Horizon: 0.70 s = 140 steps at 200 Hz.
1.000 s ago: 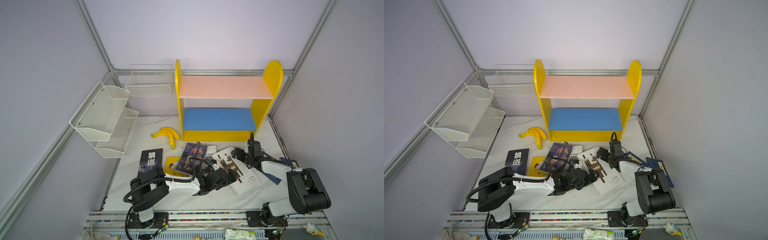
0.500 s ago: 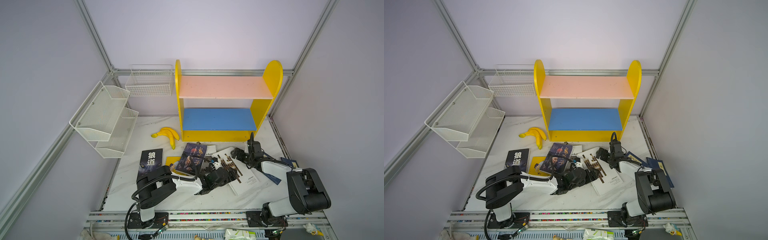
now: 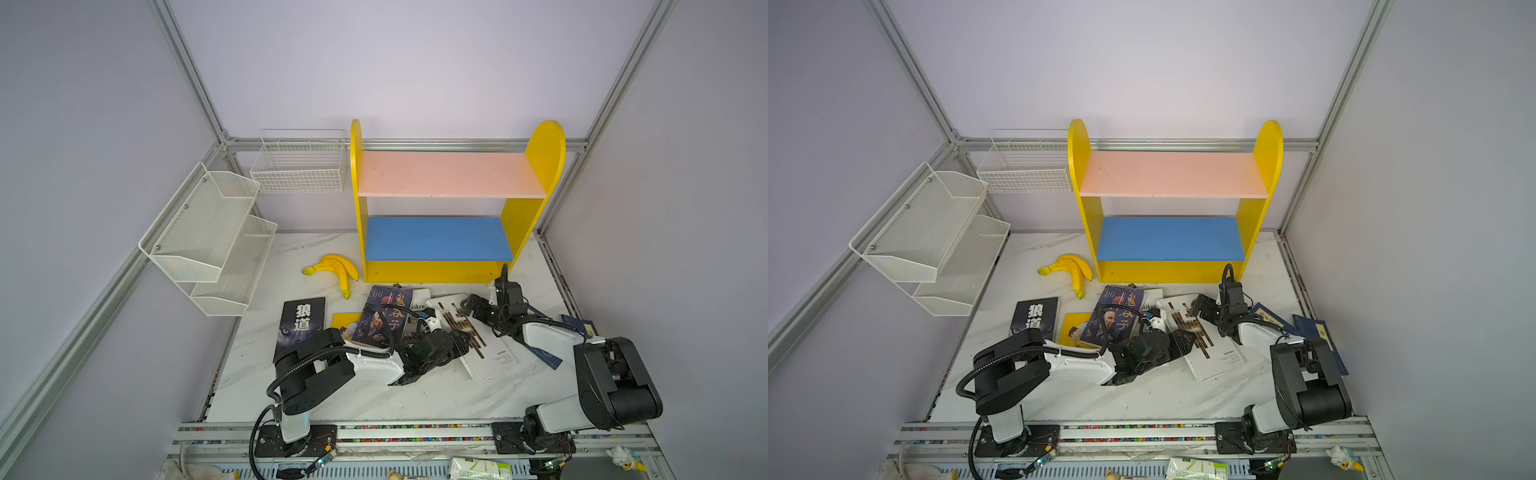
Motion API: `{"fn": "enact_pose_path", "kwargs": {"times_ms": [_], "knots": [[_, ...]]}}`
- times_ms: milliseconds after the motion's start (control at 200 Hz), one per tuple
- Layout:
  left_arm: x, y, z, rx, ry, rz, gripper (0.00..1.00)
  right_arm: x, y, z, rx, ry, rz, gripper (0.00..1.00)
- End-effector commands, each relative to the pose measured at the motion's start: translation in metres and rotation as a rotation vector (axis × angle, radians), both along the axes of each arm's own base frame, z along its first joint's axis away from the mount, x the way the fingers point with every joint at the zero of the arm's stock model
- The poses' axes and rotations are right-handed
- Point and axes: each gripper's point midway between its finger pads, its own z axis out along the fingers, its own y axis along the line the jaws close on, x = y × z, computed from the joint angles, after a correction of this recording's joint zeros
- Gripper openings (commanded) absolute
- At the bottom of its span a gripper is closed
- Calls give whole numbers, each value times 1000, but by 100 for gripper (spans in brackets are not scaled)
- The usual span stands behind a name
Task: Stacking books/files
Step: Pick up the book from the middle-right of the table.
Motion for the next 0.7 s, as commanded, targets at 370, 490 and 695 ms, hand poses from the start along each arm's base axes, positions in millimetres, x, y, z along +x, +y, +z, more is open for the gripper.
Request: {"fn": "enact_pose_path", "kwargs": {"times_ms": [370,490,695], "knots": [[12,-19,29,-97,-48,1,37,-4,2,16,28,-43,-6,97],[12,-19,29,-104,-44,3,34,-4,1,15,29,-38,-13,97],[10,-15,37,-167,-50,12,27,-4,3,42,61,-102,-16,97]]}}
